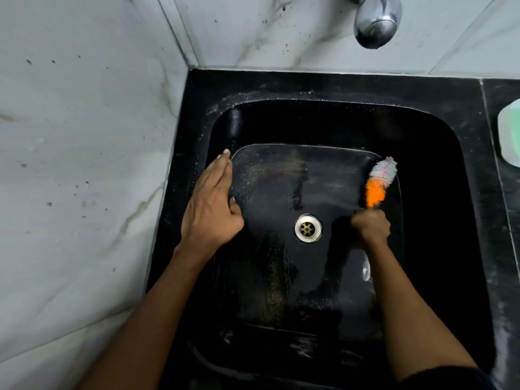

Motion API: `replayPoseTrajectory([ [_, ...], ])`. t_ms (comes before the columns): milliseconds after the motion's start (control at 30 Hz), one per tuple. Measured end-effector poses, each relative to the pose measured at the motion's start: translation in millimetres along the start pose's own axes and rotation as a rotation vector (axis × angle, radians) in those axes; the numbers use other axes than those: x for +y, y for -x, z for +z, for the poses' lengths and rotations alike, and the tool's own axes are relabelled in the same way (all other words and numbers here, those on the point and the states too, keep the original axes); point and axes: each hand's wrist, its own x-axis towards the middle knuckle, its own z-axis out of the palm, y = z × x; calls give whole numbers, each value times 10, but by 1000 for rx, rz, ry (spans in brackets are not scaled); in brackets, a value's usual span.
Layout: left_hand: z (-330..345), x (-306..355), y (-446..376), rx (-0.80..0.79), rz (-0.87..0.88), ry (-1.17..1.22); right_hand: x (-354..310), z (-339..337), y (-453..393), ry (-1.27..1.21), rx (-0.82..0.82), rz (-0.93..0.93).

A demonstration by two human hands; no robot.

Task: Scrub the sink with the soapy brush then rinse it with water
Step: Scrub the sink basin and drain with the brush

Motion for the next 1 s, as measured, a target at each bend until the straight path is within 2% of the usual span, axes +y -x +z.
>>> replayPoseTrajectory([
  [33,-3,-7,5,0,-7,7,-108,82,64,32,-4,-57],
  [200,22,-74,-6,11,43,5,-975,531,645,397,-68,-607],
  [333,19,-58,-26,32,47,-8,-1376,302,492,618,29,-797],
  [400,29,-51,-22,38,47,-2,-1353,40,226,707,92,-807],
  [567,22,-38,-20,47,39,17,-1007,-350,-361,780,225,-659],
  [633,29,-32,-29,48,42,10,-991,-212,-279,765,239,-711],
  [733,37,-39,-21,46,37,0,-1170,29,-7,759,175,-904],
  [800,35,-41,-21,38,25,1,-1273,35,61,787,157,-950],
  [867,27,-30,-32,41,15,8,-1286,-147,-58,816,166,-906],
  [1000,23,-11,-18,57,9,41,-783,-624,-454,803,210,-623],
])
